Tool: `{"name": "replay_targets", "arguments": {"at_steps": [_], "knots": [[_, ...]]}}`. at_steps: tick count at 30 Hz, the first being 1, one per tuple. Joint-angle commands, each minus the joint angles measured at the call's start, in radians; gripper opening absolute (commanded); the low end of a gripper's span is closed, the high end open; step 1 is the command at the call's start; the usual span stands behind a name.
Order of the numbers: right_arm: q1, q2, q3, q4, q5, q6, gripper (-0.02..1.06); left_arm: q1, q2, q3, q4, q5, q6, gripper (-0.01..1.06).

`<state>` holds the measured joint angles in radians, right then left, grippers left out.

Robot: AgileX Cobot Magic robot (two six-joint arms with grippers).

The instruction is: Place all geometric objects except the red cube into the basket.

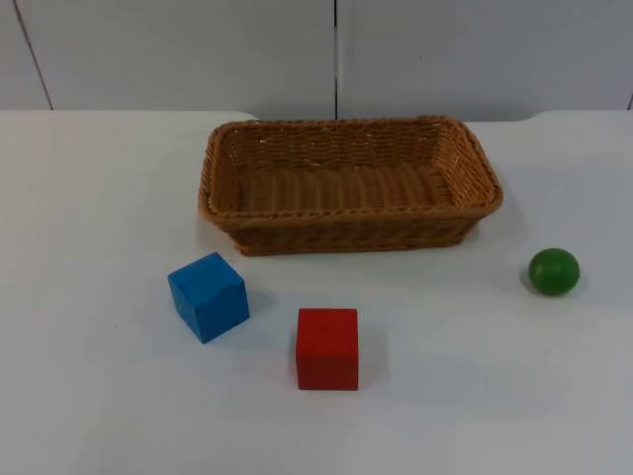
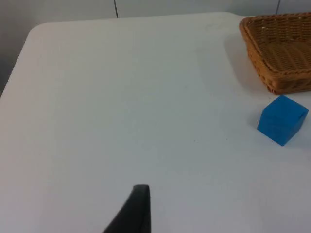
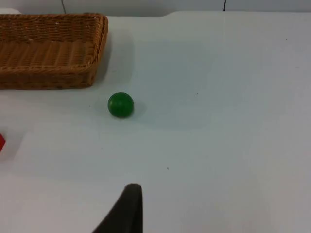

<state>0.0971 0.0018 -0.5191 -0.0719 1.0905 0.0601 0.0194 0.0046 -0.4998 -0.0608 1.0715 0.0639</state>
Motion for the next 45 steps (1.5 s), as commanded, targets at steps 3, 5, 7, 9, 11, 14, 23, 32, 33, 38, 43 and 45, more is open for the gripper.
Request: {"name": "replay_targets", "arguments": {"at_steps": [3, 5, 7, 9, 11, 14, 23, 32, 33, 38, 43, 45], "knots": [[-0.009, 0.034, -0.045, 0.007, -0.016, 0.0, 1.05, 0.003, 0.021, -0.011, -0.025, -0.014, -0.012, 1.05], [-0.009, 0.061, -0.057, 0.007, -0.018, 0.0, 1.05, 0.003, 0.039, -0.019, -0.03, -0.025, -0.012, 1.05], [-0.007, 0.116, -0.075, 0.007, -0.031, 0.0, 1.05, 0.003, 0.078, -0.028, -0.04, -0.043, -0.012, 1.05], [-0.007, 0.18, -0.092, 0.007, -0.063, 0.0, 1.05, 0.003, 0.122, -0.034, -0.054, -0.069, -0.012, 1.05], [-0.007, 0.206, -0.096, 0.007, -0.085, 0.0, 1.05, 0.003, 0.148, -0.034, -0.068, -0.088, -0.012, 1.05], [-0.007, 0.314, -0.118, 0.013, -0.133, 0.0, 1.05, 0.003, 0.23, -0.034, -0.128, -0.14, -0.012, 1.05], [-0.007, 0.581, -0.17, 0.022, -0.239, 0.0, 1.05, 0.003, 0.445, -0.036, -0.161, -0.289, 0.003, 1.05], [-0.007, 0.82, -0.172, 0.022, -0.306, 0.0, 1.05, 0.003, 0.699, -0.124, -0.171, -0.326, 0.038, 1.05], [-0.007, 0.82, -0.172, 0.022, -0.306, 0.0, 1.05, 0.003, 0.699, -0.124, -0.171, -0.326, 0.038, 1.05], [-0.007, 0.893, -0.172, 0.026, -0.307, 0.0, 1.05, 0.003, 0.838, -0.203, -0.211, -0.31, 0.093, 1.05], [-0.007, 0.89, -0.172, 0.026, -0.305, 0.0, 1.05, 0.003, 0.918, -0.231, -0.296, -0.259, 0.229, 1.05], [-0.007, 0.89, -0.172, 0.026, -0.305, 0.0, 1.05, 0.003, 0.939, -0.24, -0.316, -0.25, 0.263, 1.05]]}}
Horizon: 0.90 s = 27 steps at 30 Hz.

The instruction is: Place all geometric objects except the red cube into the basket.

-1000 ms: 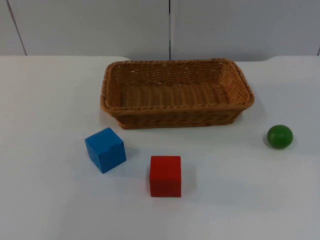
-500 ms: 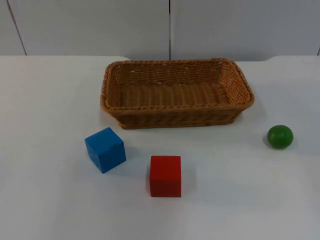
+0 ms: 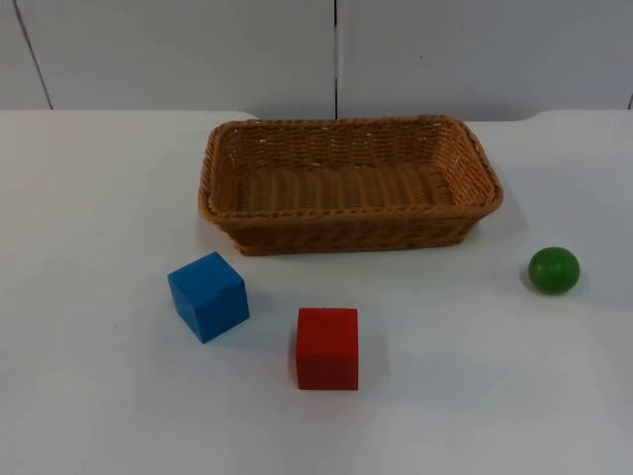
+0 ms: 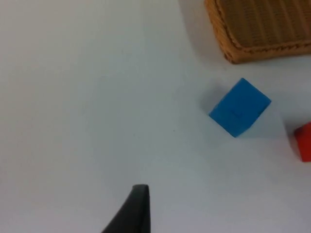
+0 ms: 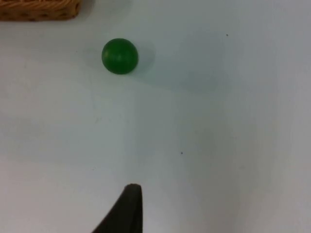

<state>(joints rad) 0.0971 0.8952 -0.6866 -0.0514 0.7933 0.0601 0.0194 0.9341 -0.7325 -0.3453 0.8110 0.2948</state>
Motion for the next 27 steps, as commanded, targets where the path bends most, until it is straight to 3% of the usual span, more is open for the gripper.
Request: {"name": "replay_targets", "arguments": {"at_steps": [1, 5, 10, 14, 21, 27], "knots": [[-0.007, -0.003, -0.004, 0.005, -0.007, 0.0, 1.05, 0.0, 0.037, -0.019, -0.042, 0.017, 0.057, 1.05], [-0.007, -0.003, -0.004, 0.005, -0.013, 0.0, 1.05, -0.049, 0.132, -0.066, -0.04, 0.02, 0.115, 1.02], [-0.007, -0.003, -0.004, 0.005, -0.019, 0.0, 1.05, -0.175, 0.314, -0.16, -0.004, 0.006, 0.148, 1.01], [-0.007, -0.003, -0.004, 0.004, -0.019, 0.0, 1.05, -0.269, 0.504, -0.257, 0.108, -0.001, 0.154, 1.01], [-0.007, -0.003, -0.004, 0.002, -0.019, 0.0, 1.05, -0.286, 0.725, -0.354, 0.109, -0.004, 0.227, 1.01], [-0.007, -0.003, -0.004, -0.017, -0.021, 0.0, 1.05, -0.289, 0.883, -0.386, 0.098, -0.106, 0.267, 1.01]]}}
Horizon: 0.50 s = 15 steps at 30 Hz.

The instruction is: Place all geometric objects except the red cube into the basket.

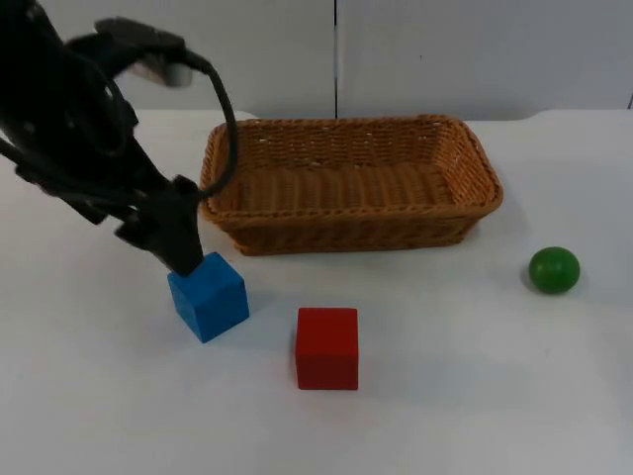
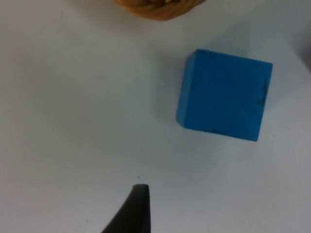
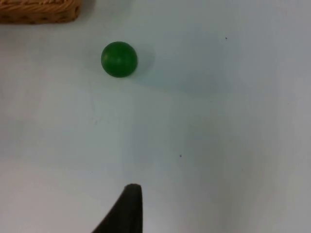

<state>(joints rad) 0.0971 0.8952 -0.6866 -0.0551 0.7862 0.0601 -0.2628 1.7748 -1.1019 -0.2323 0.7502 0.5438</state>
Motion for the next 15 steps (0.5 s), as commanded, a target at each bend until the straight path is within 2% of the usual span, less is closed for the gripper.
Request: {"name": "replay_targets", "arguments": {"at_steps": [1, 5, 15], "knots": [[-0.007, -0.003, -0.004, -0.013, -0.014, 0.0, 1.05, -0.006, 0.043, -0.017, -0.015, -0.045, 0.018, 1.01], [-0.007, -0.003, -0.004, -0.017, -0.014, 0.0, 1.05, -0.006, 0.111, -0.023, -0.038, -0.109, 0.061, 1.01], [-0.007, -0.003, -0.004, -0.02, -0.024, 0.002, 1.05, -0.055, 0.192, -0.023, -0.045, -0.181, 0.144, 1.01]]}}
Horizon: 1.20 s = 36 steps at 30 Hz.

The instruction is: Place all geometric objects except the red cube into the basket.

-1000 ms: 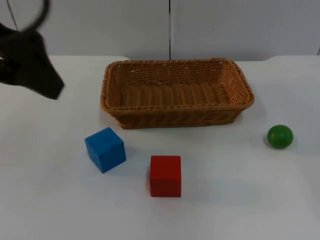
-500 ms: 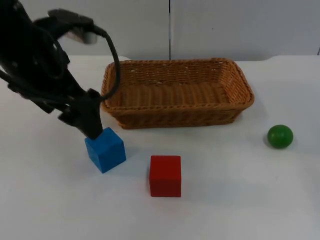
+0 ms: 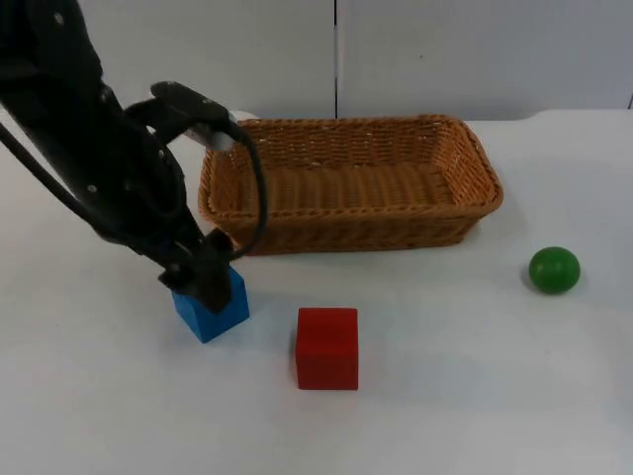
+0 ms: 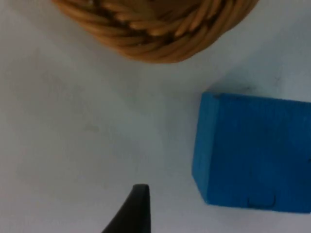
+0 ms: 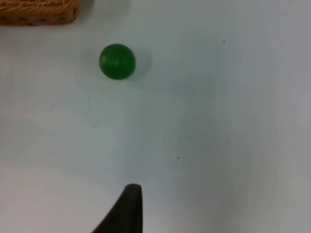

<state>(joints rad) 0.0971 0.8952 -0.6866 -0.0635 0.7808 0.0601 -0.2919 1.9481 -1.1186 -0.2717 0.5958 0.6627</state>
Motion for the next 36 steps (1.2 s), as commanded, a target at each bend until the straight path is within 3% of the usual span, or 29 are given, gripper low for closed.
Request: {"name": "replay_targets", "arguments": {"at_steps": [1, 9, 14, 19, 20, 21, 25, 26, 29, 33, 36], "knots": [[-0.007, -0.003, -0.004, -0.012, -0.018, 0.002, 1.05, -0.03, 0.028, -0.006, -0.004, -0.044, 0.03, 1.01], [-0.007, -0.003, -0.004, -0.012, -0.018, 0.002, 1.05, -0.033, 0.095, -0.007, 0.0, -0.113, 0.048, 1.0], [-0.007, -0.003, -0.004, -0.012, -0.018, 0.002, 1.05, -0.033, 0.127, -0.01, 0.0, -0.117, 0.048, 0.91], [-0.007, -0.003, -0.004, -0.012, -0.016, 0.002, 1.05, -0.033, 0.141, -0.014, -0.011, -0.13, 0.048, 0.55], [-0.007, -0.003, -0.004, -0.012, -0.016, 0.002, 1.05, -0.033, 0.141, -0.014, -0.011, -0.13, 0.048, 0.55], [-0.007, -0.003, -0.004, -0.012, -0.014, 0.002, 1.05, -0.033, 0.141, -0.014, -0.011, -0.123, 0.048, 0.47], [-0.007, -0.003, -0.004, -0.012, -0.014, 0.002, 1.05, -0.033, 0.107, -0.014, -0.005, -0.035, 0.048, -0.01], [-0.007, -0.003, -0.004, -0.012, -0.014, 0.002, 1.05, -0.033, 0.107, -0.014, -0.005, -0.035, 0.048, -0.01], [-0.007, -0.003, -0.004, -0.012, -0.008, -0.001, 1.05, -0.033, 0.007, -0.014, 0.037, 0.132, 0.048, 0.0], [-0.007, -0.003, -0.004, -0.012, -0.008, -0.001, 1.05, -0.033, -0.1, -0.014, 0.026, 0.196, 0.024, 0.0], [-0.007, -0.003, -0.004, -0.012, -0.008, -0.001, 1.05, -0.033, -0.186, -0.014, -0.015, 0.171, 0.01, 0.0]]}}
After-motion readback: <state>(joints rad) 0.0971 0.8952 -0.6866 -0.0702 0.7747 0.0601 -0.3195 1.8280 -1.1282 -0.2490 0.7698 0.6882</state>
